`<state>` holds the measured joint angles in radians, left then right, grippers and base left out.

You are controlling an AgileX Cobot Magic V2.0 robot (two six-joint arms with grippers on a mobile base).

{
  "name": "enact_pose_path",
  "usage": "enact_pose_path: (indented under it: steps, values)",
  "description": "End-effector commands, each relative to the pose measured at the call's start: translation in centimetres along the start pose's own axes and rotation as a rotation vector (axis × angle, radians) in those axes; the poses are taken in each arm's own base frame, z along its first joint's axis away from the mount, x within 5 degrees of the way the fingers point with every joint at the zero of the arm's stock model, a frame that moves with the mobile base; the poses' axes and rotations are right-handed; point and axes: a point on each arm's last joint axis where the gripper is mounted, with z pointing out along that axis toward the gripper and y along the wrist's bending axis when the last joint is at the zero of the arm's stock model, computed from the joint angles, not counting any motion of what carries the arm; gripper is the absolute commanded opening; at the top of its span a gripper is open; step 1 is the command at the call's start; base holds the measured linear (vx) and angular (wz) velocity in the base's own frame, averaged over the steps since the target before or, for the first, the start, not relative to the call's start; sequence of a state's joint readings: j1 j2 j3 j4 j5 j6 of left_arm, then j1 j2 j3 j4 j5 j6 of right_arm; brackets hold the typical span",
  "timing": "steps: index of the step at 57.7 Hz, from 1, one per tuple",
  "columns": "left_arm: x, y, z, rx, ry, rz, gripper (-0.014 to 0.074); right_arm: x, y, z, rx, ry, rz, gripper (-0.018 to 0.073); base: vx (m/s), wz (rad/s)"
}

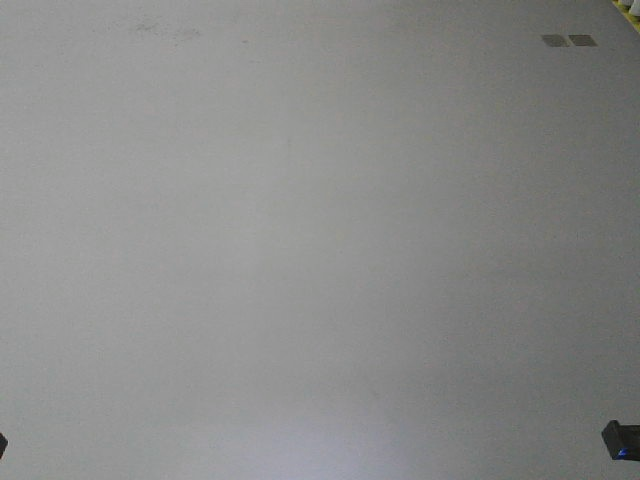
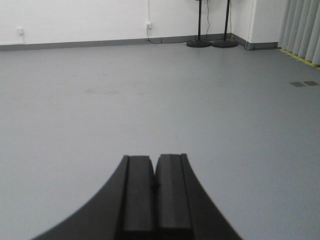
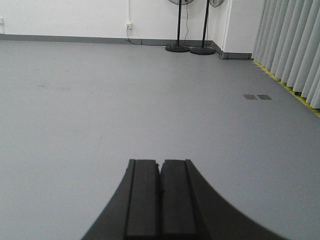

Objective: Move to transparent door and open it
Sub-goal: 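Drive the base across the grey floor toward the glass sliding door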

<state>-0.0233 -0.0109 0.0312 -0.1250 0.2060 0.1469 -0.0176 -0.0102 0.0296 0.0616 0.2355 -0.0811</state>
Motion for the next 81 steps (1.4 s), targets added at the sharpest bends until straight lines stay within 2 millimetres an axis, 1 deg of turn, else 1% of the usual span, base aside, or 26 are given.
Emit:
enact_pose_path:
  steps: [1, 49, 81]
  values:
    - [-0.56, 0.1, -0.08, -0.012, -0.089, -0.016, 0.0002, -0.67, -0.09, -0.1, 0.013, -0.094, -0.006, -0.0005, 0.0, 0.0]
    - [-0.56, 0.1, -0.08, -0.012, -0.089, -0.016, 0.0002, -0.67, -0.09, -0.1, 0.013, -0.094, -0.006, -0.0005, 0.01, -0.01]
    - [-0.56, 0.1, -0.08, -0.012, -0.089, -0.016, 0.0002, -0.64, -0.09, -0.1, 0.013, -0.09, -0.006, -0.0005, 0.23, 0.12]
